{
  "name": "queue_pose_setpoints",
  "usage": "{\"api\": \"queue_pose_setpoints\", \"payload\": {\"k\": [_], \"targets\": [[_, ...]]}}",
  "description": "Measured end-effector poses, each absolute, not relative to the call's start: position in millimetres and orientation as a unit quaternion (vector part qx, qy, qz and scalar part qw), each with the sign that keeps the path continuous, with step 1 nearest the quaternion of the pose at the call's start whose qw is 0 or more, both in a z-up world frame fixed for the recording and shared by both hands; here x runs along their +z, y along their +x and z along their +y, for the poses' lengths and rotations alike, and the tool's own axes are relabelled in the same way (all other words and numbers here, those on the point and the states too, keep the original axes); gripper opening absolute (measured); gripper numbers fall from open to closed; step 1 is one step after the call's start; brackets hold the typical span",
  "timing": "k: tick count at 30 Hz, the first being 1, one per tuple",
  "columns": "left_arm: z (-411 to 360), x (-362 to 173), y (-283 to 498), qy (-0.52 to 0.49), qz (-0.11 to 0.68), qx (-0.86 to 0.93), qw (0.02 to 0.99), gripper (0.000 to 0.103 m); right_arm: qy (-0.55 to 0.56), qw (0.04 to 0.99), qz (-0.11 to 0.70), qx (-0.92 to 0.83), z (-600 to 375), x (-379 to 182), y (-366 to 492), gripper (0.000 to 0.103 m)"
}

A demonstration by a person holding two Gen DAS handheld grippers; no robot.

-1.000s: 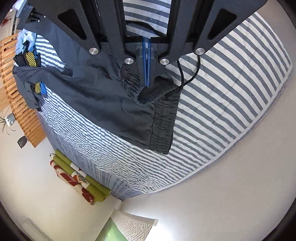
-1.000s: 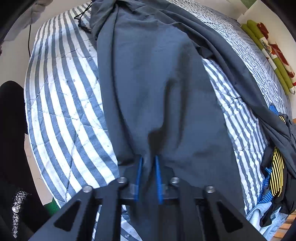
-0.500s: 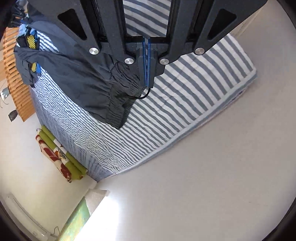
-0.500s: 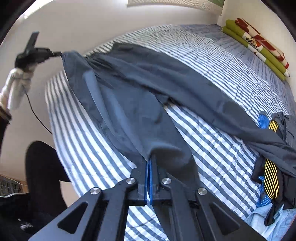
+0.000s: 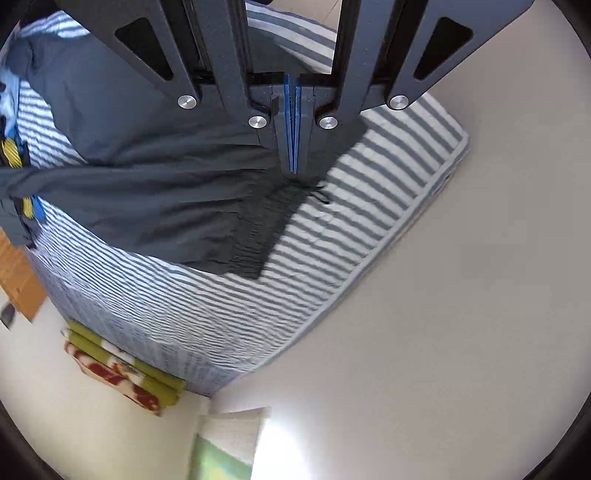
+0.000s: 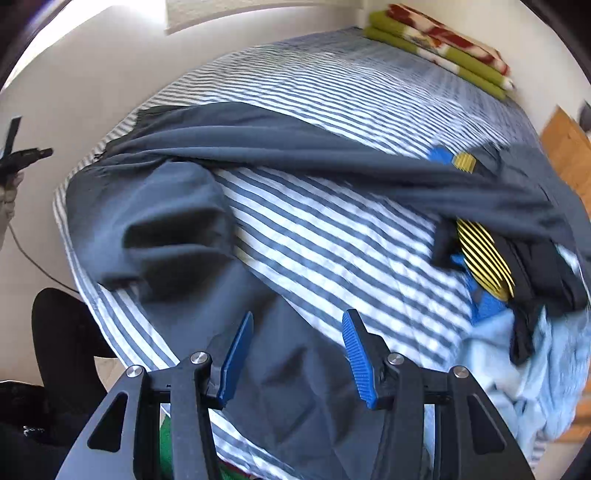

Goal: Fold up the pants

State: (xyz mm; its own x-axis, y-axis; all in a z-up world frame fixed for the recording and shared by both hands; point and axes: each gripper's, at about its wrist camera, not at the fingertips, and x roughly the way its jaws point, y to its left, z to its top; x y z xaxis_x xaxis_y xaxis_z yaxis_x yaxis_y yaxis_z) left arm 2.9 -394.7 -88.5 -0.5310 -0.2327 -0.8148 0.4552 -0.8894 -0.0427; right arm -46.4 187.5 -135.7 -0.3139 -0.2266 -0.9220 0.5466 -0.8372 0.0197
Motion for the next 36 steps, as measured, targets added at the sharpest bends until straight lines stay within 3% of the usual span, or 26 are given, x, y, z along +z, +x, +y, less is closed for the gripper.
{"api": "queue_pose_setpoints", "payload": {"k": [7,10,14,20,22,28,32,36], "targets": [[-245,-90,-52,0.466,0.082,-0.880,0.029,0.000,0.574,0.065,0.034,-0.816,361,-157,-13,0.046],[-197,-107,-73,0.484,0.058,-0.873,-0.013,0.000,0.580,0.053,-0.030,-0.812,405,-162,8,0.046],[-156,-128,-99,0.512,0.033,-0.858,-0.032,0.000,0.576,0.078,-0.054,-0.812,419,-163,28,0.046],[-149,-164,-113,0.531,0.028,-0.847,-0.012,0.000,0.594,0.119,-0.046,-0.794,389,-187,13,0.046],[-159,-170,-107,0.538,0.036,-0.842,-0.001,0.000,0.598,0.125,-0.023,-0.791,370,-195,12,0.022],[-194,-169,-96,0.534,0.051,-0.843,0.031,0.000,0.526,0.155,-0.018,-0.836,360,-125,21,0.022],[-201,-166,-101,0.526,0.053,-0.847,0.047,0.000,0.483,0.089,-0.029,-0.870,405,-71,-15,0.022],[-189,-169,-112,0.528,0.047,-0.847,0.043,0.000,0.488,-0.016,-0.023,-0.873,457,-77,-67,0.025]]}}
